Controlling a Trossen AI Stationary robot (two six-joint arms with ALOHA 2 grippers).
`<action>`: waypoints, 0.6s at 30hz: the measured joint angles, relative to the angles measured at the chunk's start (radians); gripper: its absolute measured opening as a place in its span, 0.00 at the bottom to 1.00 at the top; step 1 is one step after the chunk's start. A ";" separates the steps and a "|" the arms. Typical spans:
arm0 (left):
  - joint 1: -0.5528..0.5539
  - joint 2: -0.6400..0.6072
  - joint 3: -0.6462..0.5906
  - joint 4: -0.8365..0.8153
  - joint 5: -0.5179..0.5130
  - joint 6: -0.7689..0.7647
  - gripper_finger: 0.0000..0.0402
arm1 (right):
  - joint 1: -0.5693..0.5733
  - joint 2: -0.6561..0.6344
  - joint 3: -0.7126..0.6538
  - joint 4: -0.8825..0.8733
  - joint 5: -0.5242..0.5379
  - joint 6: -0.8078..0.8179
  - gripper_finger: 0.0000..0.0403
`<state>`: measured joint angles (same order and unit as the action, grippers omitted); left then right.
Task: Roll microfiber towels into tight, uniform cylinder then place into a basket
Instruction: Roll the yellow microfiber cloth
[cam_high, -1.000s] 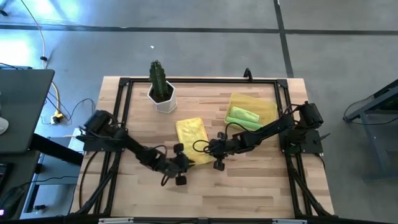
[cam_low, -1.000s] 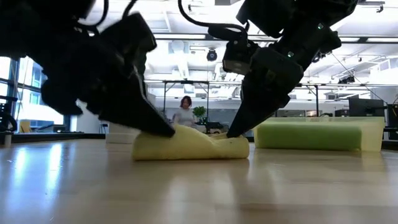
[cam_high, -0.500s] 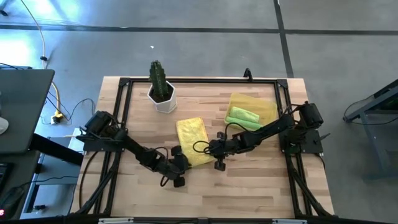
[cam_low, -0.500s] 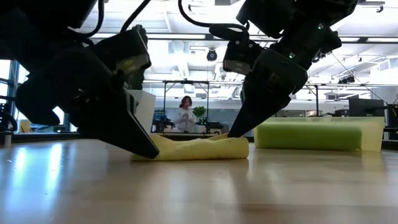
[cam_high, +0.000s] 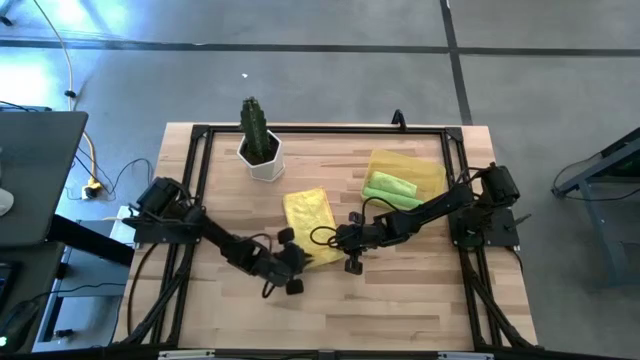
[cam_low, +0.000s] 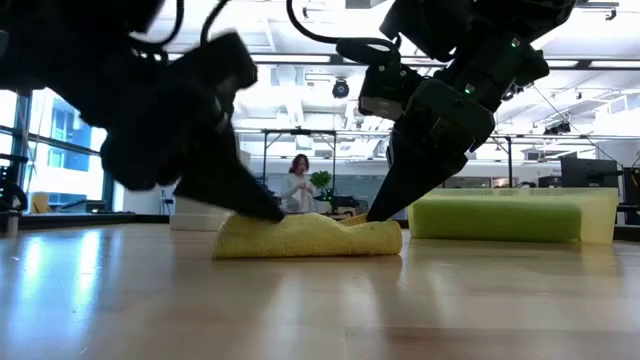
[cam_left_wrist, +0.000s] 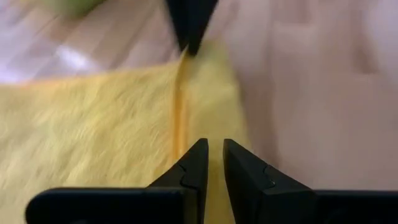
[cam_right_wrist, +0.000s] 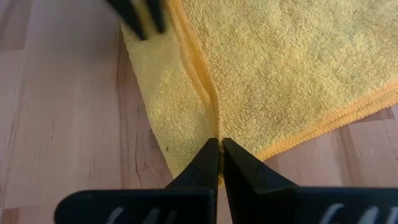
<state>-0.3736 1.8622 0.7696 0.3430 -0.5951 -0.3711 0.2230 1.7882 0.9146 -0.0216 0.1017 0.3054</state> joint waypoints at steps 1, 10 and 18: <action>0.006 0.000 0.000 -0.029 0.002 -0.028 0.11 | 0.000 0.000 0.000 0.000 0.000 0.000 0.00; 0.001 0.000 0.000 -0.127 0.087 -0.098 0.11 | 0.000 0.000 0.000 0.002 0.000 -0.045 0.01; 0.000 -0.001 0.000 -0.141 0.087 -0.125 0.11 | 0.000 -0.047 0.000 -0.059 0.003 -0.301 0.25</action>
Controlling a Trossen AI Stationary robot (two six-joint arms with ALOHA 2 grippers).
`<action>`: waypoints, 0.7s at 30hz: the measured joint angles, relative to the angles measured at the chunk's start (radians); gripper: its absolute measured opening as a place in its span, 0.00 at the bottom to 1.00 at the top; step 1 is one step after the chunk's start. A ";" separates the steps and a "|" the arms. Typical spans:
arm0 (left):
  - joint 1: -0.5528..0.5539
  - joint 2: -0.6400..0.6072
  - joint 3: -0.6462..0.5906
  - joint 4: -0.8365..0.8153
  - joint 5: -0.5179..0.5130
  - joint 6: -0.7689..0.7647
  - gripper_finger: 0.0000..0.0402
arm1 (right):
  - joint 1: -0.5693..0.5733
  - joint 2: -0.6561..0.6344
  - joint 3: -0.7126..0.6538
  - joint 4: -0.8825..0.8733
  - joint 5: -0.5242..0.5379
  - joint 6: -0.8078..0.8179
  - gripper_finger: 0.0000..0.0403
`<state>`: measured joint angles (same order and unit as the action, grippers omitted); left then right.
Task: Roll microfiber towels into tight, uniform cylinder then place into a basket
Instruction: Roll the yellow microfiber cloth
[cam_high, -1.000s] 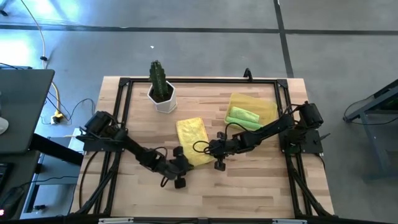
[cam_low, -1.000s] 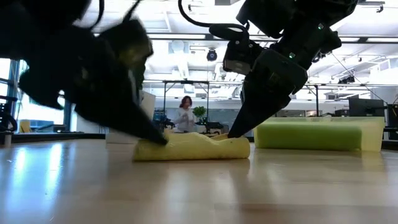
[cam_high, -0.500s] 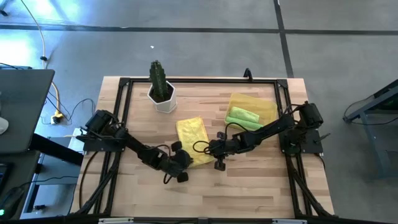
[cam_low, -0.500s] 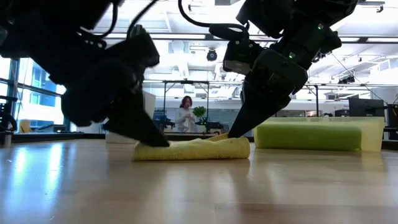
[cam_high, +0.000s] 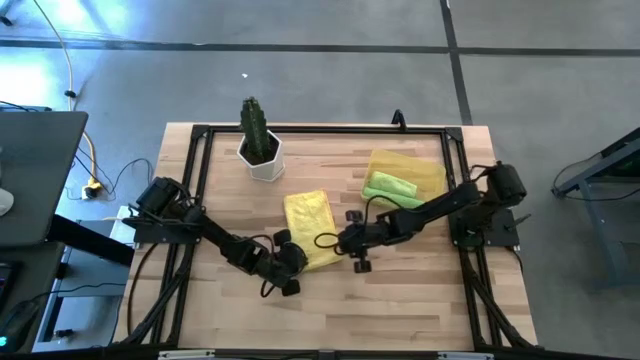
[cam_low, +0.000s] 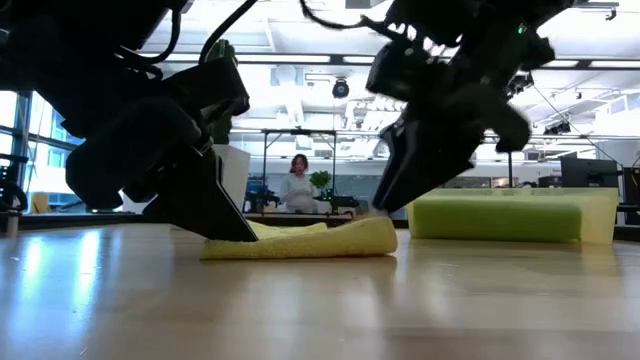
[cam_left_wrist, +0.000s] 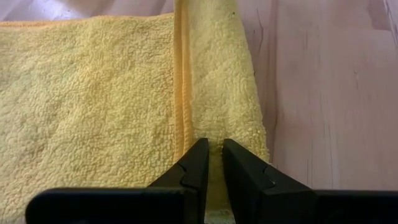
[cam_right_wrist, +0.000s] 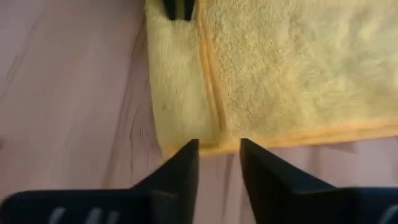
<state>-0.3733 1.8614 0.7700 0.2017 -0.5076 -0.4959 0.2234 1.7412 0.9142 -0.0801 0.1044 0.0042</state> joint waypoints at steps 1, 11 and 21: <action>0.000 0.000 0.000 0.000 0.000 -0.003 0.11 | 0.000 -0.019 0.000 -0.026 0.000 -0.018 0.29; 0.009 0.000 0.000 0.003 0.001 -0.010 0.11 | 0.068 -0.066 0.000 0.051 -0.114 -0.136 0.36; 0.013 0.000 0.000 0.005 0.004 -0.037 0.11 | 0.076 0.134 0.000 0.216 0.017 -0.159 0.36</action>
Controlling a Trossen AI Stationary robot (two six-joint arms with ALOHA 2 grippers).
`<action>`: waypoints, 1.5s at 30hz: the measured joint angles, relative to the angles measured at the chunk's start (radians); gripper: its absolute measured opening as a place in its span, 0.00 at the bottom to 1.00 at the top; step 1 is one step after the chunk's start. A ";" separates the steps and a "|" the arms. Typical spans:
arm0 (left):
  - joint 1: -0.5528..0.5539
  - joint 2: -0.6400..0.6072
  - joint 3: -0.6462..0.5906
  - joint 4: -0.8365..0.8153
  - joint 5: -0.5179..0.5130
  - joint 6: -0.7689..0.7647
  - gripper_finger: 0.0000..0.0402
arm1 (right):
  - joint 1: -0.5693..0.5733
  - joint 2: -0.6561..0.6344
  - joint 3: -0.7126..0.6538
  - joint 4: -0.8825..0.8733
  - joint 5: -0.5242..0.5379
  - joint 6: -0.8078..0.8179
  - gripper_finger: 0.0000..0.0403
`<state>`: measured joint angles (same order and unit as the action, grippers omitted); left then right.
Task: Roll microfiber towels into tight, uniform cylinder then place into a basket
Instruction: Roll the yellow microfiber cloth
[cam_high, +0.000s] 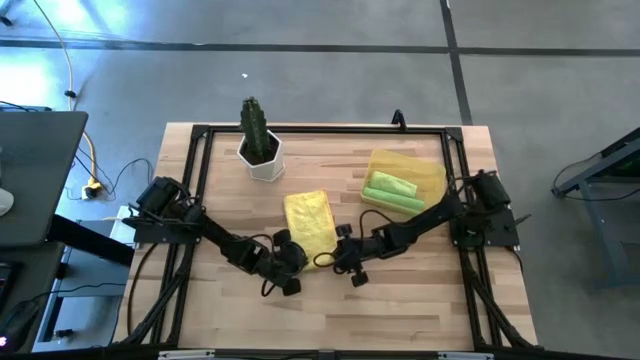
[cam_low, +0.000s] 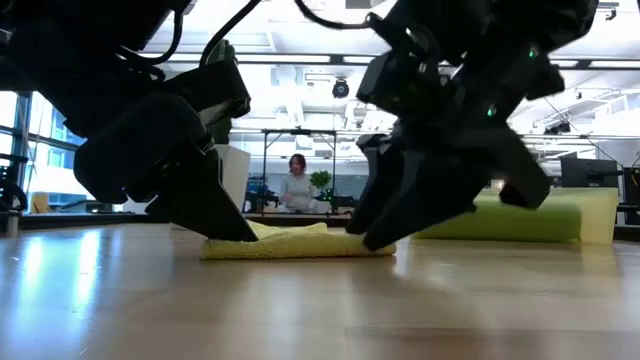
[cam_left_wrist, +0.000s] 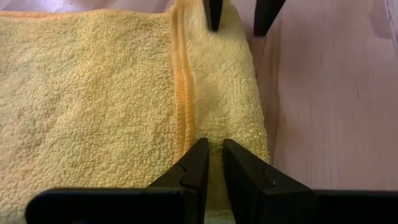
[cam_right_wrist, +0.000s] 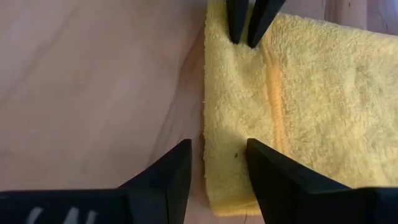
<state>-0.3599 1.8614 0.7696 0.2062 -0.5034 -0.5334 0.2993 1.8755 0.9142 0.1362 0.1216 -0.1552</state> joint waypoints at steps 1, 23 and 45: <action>0.000 0.000 0.000 0.000 0.000 -0.007 0.11 | 0.000 0.012 0.000 0.015 0.001 -0.007 0.36; -0.007 -0.048 0.069 -0.034 0.141 0.012 0.11 | -0.016 0.051 0.004 0.006 0.016 0.043 0.10; -0.073 -0.061 0.156 -0.077 0.131 0.218 0.11 | -0.238 0.034 -0.003 0.002 -0.622 0.515 0.00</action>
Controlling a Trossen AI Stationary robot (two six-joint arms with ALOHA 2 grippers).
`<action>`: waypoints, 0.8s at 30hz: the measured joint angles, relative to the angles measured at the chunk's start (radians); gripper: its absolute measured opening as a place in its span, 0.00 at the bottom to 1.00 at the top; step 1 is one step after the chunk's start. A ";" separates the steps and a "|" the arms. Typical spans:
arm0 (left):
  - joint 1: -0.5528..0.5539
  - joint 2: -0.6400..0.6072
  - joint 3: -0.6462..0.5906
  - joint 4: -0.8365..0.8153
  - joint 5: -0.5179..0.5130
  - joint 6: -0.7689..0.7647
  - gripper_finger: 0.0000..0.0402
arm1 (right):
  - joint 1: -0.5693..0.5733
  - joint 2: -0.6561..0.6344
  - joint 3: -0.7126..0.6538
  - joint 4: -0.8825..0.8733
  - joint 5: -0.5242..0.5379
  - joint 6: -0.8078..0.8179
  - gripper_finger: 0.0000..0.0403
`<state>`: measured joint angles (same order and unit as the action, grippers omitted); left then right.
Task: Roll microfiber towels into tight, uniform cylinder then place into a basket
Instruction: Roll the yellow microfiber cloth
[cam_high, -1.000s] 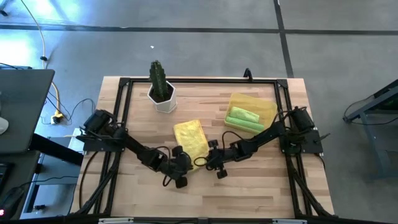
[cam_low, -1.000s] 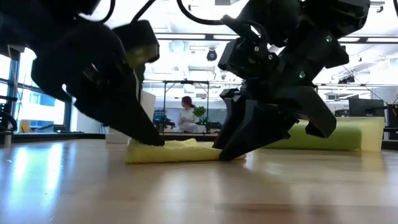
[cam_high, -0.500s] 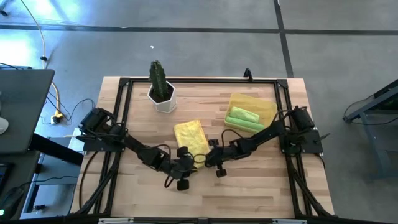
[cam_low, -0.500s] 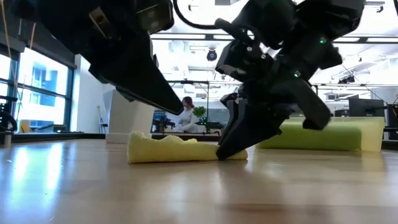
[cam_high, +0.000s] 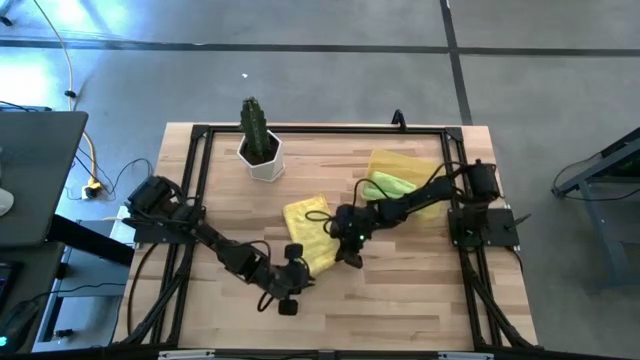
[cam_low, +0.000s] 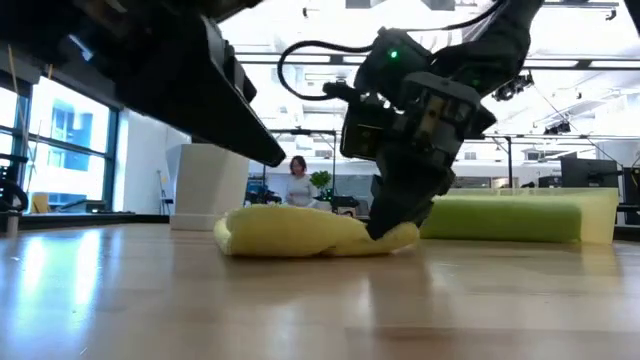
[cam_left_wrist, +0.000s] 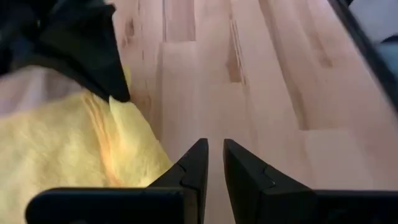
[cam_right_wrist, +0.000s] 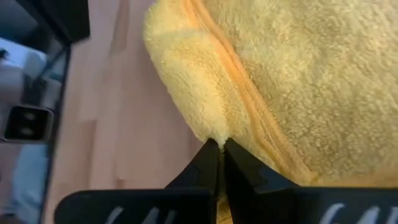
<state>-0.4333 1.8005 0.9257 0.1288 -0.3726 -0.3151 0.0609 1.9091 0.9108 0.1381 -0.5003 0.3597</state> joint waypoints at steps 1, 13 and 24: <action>-0.009 0.006 0.001 0.002 -0.026 0.030 0.11 | -0.009 0.000 0.000 0.002 -0.018 0.022 0.00; -0.059 0.120 0.000 0.009 -0.355 0.188 0.11 | -0.071 -0.002 0.001 -0.006 -0.040 0.160 0.00; -0.025 0.135 0.000 -0.018 -0.496 0.188 0.11 | -0.075 -0.003 0.002 0.001 -0.033 0.161 0.00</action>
<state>-0.4583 1.9354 0.9260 0.1112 -0.8682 -0.1273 -0.0139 1.9057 0.9132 0.1392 -0.5330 0.5205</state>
